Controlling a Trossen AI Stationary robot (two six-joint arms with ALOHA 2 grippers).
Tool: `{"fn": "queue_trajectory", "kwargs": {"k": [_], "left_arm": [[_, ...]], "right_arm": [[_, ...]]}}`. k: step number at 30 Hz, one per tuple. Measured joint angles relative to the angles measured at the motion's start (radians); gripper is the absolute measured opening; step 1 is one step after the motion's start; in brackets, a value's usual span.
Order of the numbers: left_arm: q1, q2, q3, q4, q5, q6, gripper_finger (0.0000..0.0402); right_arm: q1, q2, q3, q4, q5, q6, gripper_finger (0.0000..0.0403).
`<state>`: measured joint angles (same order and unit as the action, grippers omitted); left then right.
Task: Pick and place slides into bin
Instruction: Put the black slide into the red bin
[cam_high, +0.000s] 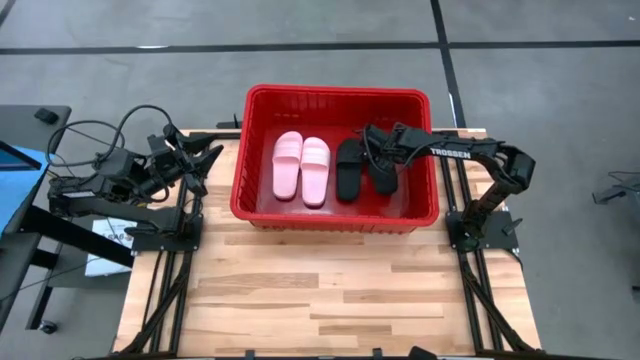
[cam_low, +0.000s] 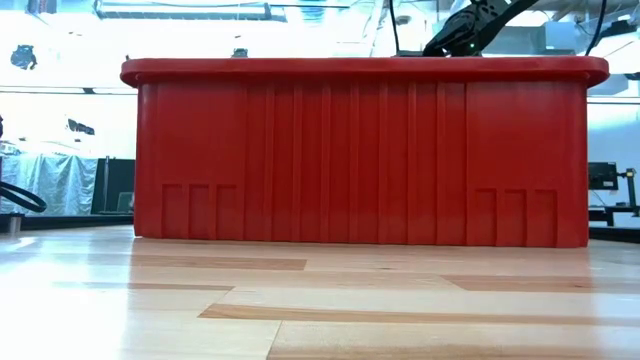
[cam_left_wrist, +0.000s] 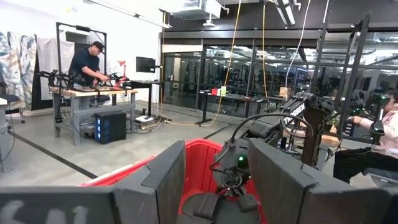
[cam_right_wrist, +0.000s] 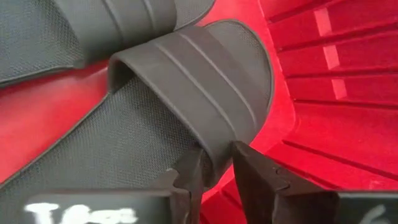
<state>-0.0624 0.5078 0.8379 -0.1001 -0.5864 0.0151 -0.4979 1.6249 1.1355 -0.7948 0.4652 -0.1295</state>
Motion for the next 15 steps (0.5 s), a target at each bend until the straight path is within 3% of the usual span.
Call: {"fn": "queue_trajectory", "kwargs": {"k": [15], "left_arm": [[0.000,0.000,0.000,0.000,0.000,0.005,0.0165]], "right_arm": [[0.015,0.000,0.000,-0.004,-0.045,0.003,0.0137]]}}
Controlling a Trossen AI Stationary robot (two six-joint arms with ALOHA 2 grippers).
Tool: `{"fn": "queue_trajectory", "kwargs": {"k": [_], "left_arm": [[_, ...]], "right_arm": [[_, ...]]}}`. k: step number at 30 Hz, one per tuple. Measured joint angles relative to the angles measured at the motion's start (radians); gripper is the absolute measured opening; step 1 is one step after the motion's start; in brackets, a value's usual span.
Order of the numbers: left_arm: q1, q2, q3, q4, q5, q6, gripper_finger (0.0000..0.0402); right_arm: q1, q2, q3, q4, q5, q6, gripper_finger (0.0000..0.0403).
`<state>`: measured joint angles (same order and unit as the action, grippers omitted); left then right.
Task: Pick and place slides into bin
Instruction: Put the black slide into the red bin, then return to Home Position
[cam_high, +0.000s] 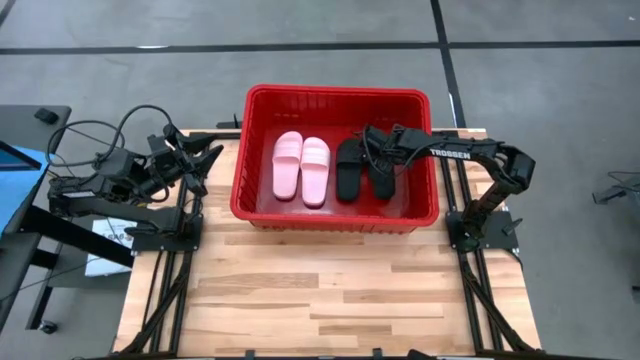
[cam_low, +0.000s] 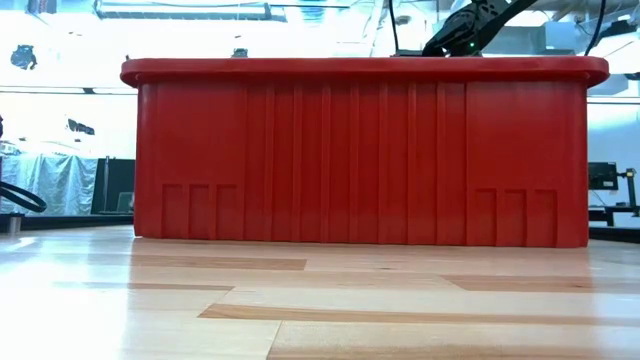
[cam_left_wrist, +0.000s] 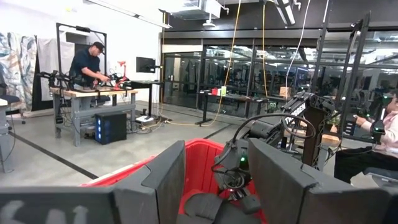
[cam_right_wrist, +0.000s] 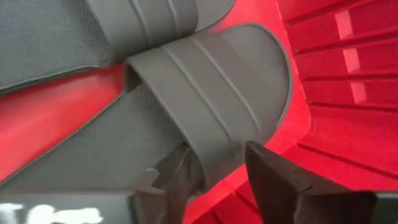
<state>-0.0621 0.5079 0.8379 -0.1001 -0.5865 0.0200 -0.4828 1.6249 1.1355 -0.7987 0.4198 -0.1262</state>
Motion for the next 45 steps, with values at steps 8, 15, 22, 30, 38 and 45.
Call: {"fn": "queue_trajectory", "kwargs": {"k": [8,15,22,30,38,45], "left_arm": [[0.000,0.000,0.000,0.000,0.000,0.001,0.0165],[0.000,0.000,0.000,0.000,0.000,0.001,0.0165],[0.000,0.000,0.000,0.000,0.000,0.002,0.0165],[0.000,0.000,0.000,0.016,-0.002,0.007,0.0165],[0.000,0.000,0.067,0.058,-0.114,0.095,0.0165],[0.000,0.000,0.244,-0.126,-0.130,0.093,0.0165]], "right_arm": [[0.000,0.000,0.000,-0.011,0.001,-0.001,0.0196],[0.012,-0.001,0.036,-0.068,0.010,-0.006,0.0212],[0.020,-0.001,0.087,-0.096,0.009,-0.024,0.0207],[0.053,-0.017,0.274,-0.217,0.001,-0.024,0.0200],[0.098,-0.202,0.464,-0.055,-0.039,0.041,0.0199],[0.144,-0.462,0.480,0.107,-0.184,0.147,0.0196]]}}
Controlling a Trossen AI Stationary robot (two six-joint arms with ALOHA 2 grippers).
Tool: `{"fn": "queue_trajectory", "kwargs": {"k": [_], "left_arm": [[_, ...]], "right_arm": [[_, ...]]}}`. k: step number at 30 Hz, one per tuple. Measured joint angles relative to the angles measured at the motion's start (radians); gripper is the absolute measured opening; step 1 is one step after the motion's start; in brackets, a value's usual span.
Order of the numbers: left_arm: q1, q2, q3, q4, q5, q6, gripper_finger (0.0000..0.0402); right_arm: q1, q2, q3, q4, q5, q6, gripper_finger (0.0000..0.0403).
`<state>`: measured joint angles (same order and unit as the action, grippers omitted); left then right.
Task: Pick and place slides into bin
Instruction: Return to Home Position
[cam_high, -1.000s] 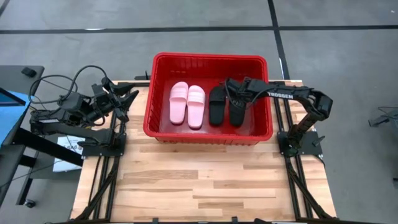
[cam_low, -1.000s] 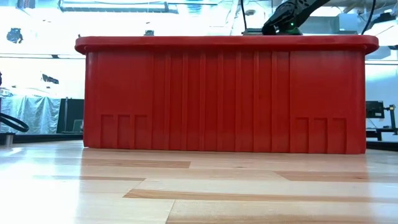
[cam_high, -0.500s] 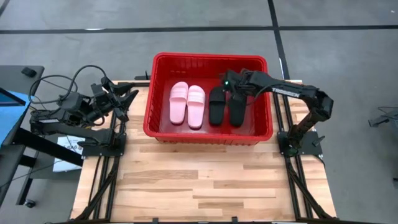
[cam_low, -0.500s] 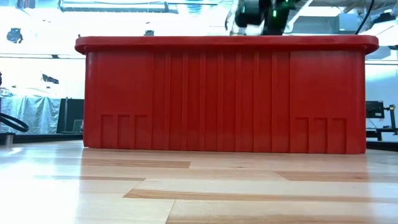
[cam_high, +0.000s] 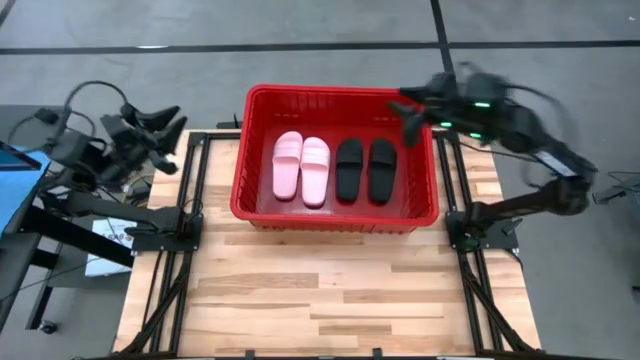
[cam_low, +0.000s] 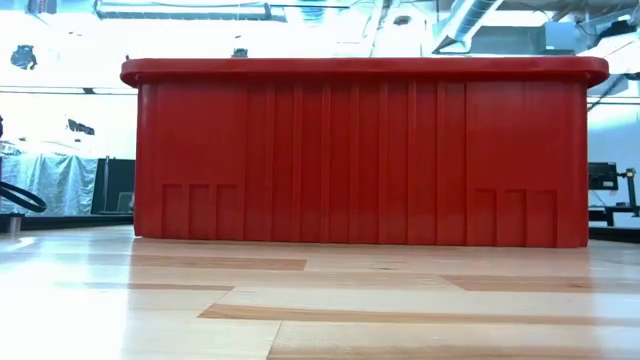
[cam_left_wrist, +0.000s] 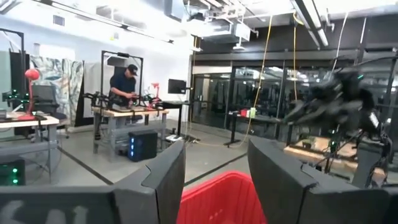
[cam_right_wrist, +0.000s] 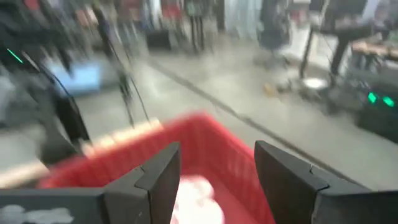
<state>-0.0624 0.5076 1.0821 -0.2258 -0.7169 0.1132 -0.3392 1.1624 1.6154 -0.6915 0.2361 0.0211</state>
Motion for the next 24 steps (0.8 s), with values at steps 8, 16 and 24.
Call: {"fn": "queue_trajectory", "kwargs": {"k": [8,16,24], "left_arm": [[0.000,-0.002,0.222,-0.248,-0.003,-0.110,0.0165],[0.005,-0.002,0.328,-0.650,0.060,-0.312,0.0165],[0.070,-0.126,0.060,-0.494,0.276,-0.303,0.0165]], "right_arm": [[0.165,-0.223,0.000,0.001,-0.004,0.086,0.0196],[0.381,-0.283,-0.018,-0.009,-0.166,0.148,0.0194],[0.651,-0.359,-0.237,0.237,-0.315,0.029,0.0192]]}}
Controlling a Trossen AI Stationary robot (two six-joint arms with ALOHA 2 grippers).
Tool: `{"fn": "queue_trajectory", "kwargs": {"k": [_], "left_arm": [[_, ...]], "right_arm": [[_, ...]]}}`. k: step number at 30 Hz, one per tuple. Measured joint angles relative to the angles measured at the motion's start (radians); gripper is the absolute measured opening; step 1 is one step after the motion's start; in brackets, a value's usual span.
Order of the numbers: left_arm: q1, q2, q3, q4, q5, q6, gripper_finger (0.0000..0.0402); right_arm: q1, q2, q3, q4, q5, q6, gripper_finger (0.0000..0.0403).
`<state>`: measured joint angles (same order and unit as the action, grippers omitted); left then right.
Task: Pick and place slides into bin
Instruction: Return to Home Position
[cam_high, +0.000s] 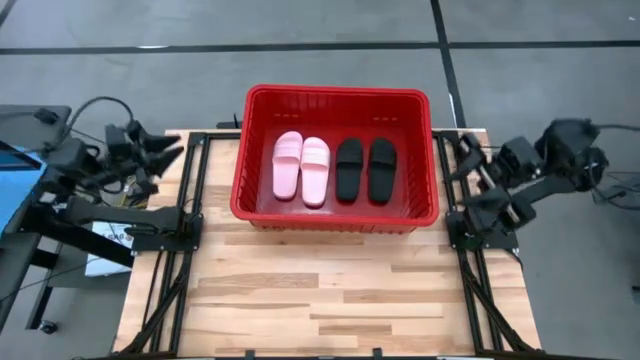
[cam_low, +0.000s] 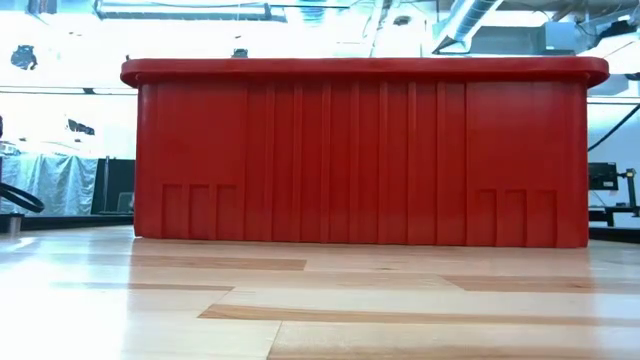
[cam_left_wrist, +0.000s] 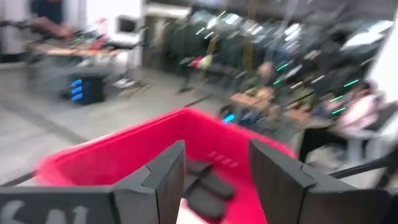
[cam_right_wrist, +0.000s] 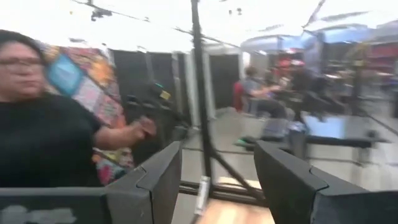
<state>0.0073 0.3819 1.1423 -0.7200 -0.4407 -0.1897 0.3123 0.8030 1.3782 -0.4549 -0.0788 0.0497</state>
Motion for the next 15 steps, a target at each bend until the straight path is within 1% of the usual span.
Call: {"fn": "queue_trajectory", "kwargs": {"k": [3,5,8,10,12,13,14,15], "left_arm": [[0.020,-0.133,-0.179,0.183,0.156,0.001,0.0165],[0.030,-0.230,-0.293,0.272,0.294,-0.010,0.0165],[0.053,-0.369,-0.432,0.412,0.516,-0.054,0.0165],[0.071,-0.379,-0.494,0.513,0.658,-0.087,0.0165],[0.086,-0.364,-0.510,0.492,0.802,-0.109,0.0165],[0.093,-0.343,-0.512,0.518,0.842,-0.116,0.0165],[0.102,-0.329,-0.521,0.543,0.851,-0.133,0.0165],[0.109,-0.327,-0.539,0.540,0.838,-0.150,0.0165]], "right_arm": [[0.087,-0.072,-0.151,0.138,0.043,0.026,0.0192],[0.143,-0.128,-0.254,0.228,0.101,0.041,0.0191],[0.220,-0.210,-0.383,0.325,0.170,0.055,0.0190],[0.267,-0.257,-0.448,0.359,0.183,0.055,0.0190],[0.313,-0.299,-0.511,0.387,0.183,0.049,0.0190],[0.336,-0.317,-0.538,0.407,0.182,0.041,0.0189],[0.357,-0.340,-0.561,0.410,0.182,0.030,0.0189],[0.379,-0.361,-0.587,0.404,0.180,0.026,0.0189]]}}
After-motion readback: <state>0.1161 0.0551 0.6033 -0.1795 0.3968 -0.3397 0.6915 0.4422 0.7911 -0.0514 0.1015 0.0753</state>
